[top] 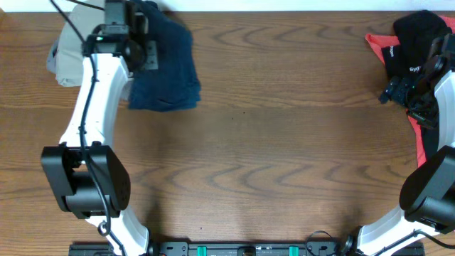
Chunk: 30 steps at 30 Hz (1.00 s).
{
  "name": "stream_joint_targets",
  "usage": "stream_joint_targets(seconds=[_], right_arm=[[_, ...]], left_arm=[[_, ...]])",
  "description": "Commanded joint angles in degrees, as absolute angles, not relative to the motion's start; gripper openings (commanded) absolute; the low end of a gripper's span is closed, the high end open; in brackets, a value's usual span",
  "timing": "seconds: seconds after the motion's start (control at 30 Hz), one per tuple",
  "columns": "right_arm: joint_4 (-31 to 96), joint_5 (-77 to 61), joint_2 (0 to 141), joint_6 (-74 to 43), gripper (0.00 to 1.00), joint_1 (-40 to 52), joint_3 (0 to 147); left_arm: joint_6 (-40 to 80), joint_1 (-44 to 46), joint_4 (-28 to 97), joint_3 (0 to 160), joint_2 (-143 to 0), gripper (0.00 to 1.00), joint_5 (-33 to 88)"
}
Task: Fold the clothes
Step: 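Lift and carry the folded jeans up-left toward the khaki pants, then lower the jeans onto the khaki pants stack and adjust placement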
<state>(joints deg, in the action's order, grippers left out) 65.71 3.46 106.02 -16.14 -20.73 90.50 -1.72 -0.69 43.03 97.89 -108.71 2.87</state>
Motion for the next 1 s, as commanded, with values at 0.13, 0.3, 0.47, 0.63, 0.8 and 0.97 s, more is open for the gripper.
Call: stream_joint_targets(seconds=[0.13, 0.3, 0.47, 0.63, 0.8, 0.97], right_arm=[[65.69, 3.86, 106.13, -16.91, 0.99, -21.32, 90.56], [65.69, 3.86, 106.13, -16.93, 0.99, -21.32, 90.56], [65.69, 3.86, 106.13, -16.91, 0.99, -21.32, 90.56], [65.69, 3.86, 106.13, -16.93, 0.99, -21.32, 90.56], [65.71, 3.86, 106.13, -16.91, 0.99, -21.32, 90.56], [65.69, 3.86, 106.13, -16.93, 0.99, -21.32, 90.56]], left_arm=[[-10.33, -3.29, 39.51, 100.82, -108.99, 0.06, 1.80], [-10.28, -3.05, 39.57, 103.61, -108.99, 0.06, -1.26], [-9.08, -2.50, 41.82, 108.01, -108.97, 0.06, -4.25], [-7.40, -2.31, 41.98, 109.89, -108.97, 0.06, -6.44], [-7.07, -1.06, 42.46, 110.04, -108.97, 0.06, -8.64], [-4.19, 0.82, 42.61, 111.00, -108.60, 0.06, -8.64]])
